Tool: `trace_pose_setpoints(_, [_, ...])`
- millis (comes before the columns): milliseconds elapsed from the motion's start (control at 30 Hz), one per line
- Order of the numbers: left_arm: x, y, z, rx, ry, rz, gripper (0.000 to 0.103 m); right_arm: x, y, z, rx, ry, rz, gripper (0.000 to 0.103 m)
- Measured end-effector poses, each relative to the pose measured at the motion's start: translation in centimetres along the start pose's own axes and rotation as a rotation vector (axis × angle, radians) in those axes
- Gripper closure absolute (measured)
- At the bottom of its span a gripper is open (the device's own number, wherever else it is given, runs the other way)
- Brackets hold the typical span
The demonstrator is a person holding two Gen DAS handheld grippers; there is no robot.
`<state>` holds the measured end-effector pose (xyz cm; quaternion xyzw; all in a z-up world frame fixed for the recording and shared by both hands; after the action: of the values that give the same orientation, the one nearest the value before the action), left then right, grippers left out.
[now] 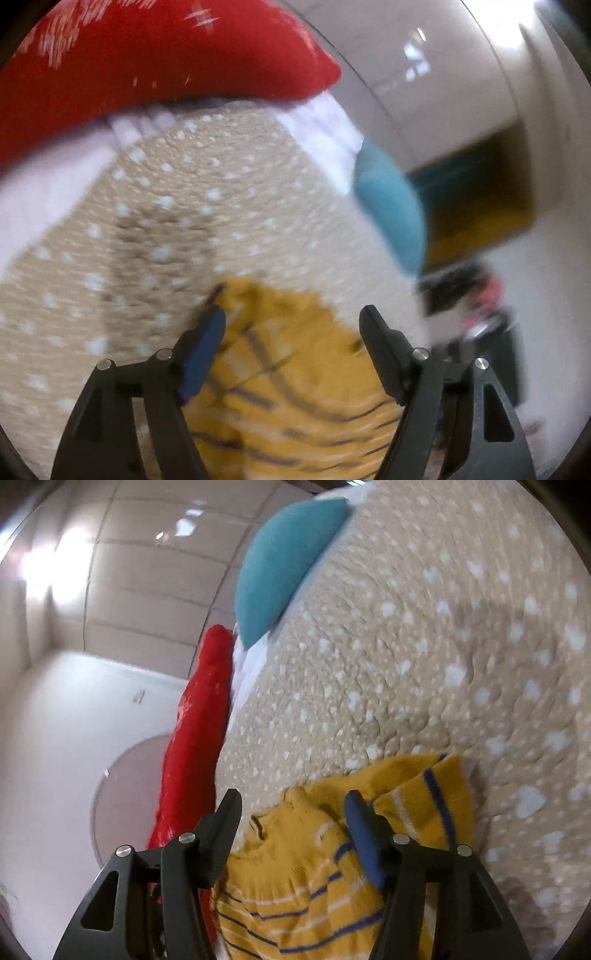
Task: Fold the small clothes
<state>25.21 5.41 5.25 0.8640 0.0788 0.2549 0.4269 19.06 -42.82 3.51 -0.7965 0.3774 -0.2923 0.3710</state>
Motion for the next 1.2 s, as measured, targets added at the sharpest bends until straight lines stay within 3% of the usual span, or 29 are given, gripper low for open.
trace_pose_setpoints(100, [-2.7,0.4,-1.3,0.084,-0.064,0.152,0.029,-1.6,-0.6,-2.9,-0.071,0.019,-0.177,0.039])
trace_pose_setpoints(233, [-6.9,-1.1,-3.8,0.091,-0.125,0.232,0.026,-6.0,1.7,-7.1,-0.173,0.001,-0.361,0.039])
trace_pose_setpoints(367, [-11.0,-3.4,-3.7,0.094,-0.217,0.286,0.026,-10.2,4.5,-9.8,-0.201,-0.016,-0.440,0.039])
trace_pose_setpoints(467, [-13.3,-3.9,-2.5,0.120,-0.271,0.306,0.029,-12.7,5.7,-9.2,-0.198,-0.037,-0.458,0.042])
trace_pose_setpoints(500, [-13.7,-4.0,-2.1,0.166,-0.286,0.318,0.053,-13.3,5.9,-8.6,-0.184,-0.056,-0.447,0.070])
trace_pose_setpoints(533, [-13.7,-4.3,-1.8,0.265,-0.296,0.336,0.075,-13.7,6.0,-7.8,-0.166,-0.090,-0.430,0.093])
trace_pose_setpoints(600, [-12.6,-4.2,-2.5,0.292,-0.297,0.318,0.091,-13.6,6.0,-7.6,-0.174,-0.088,-0.398,0.094])
trace_pose_setpoints(633, [-11.6,-4.0,-3.3,0.319,-0.280,0.316,0.091,-12.9,6.1,-8.2,-0.196,-0.069,-0.384,0.094])
trace_pose_setpoints(700, [-10.3,-3.5,-4.8,0.368,-0.238,0.346,0.091,-11.5,6.6,-9.0,-0.242,-0.036,-0.366,0.096])
trace_pose_setpoints(767, [-9.8,-3.4,-6.0,0.367,-0.226,0.342,0.083,-10.8,7.6,-9.6,-0.330,-0.011,-0.376,0.096])
trace_pose_setpoints(867, [-10.3,-3.3,-7.9,0.416,-0.154,0.367,0.077,-10.7,9.0,-10.7,-0.394,-0.007,-0.362,0.091])
trace_pose_setpoints(933, [-11.3,-3.2,-8.8,0.413,-0.124,0.381,0.056,-10.8,8.4,-12.3,-0.377,0.055,-0.372,0.091])
trace_pose_setpoints(1000, [-11.8,-3.0,-8.8,0.377,-0.089,0.382,0.043,-10.9,6.6,-13.7,-0.348,0.103,-0.411,0.091])
trace_pose_setpoints(1100, [-12.9,-2.6,-8.0,0.366,-0.011,0.404,0.040,-12.1,2.5,-13.4,-0.305,0.108,-0.503,0.091])
trace_pose_setpoints(1200, [-13.7,-3.0,-6.6,0.317,0.058,0.368,0.037,-14.3,-2.3,-9.5,-0.264,0.042,-0.605,0.091])
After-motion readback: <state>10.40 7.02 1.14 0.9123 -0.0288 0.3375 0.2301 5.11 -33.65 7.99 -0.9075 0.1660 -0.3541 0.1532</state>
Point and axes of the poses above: each gripper's, at about its wrist camera, not at the fingertips, and z roughly the way its jaws point, y to its right, x to its top, the point moved 4 cm from there along z, roughly the way its jaws point, and after that the axes turned 12 degrees about -x, right-handed, at the moved point
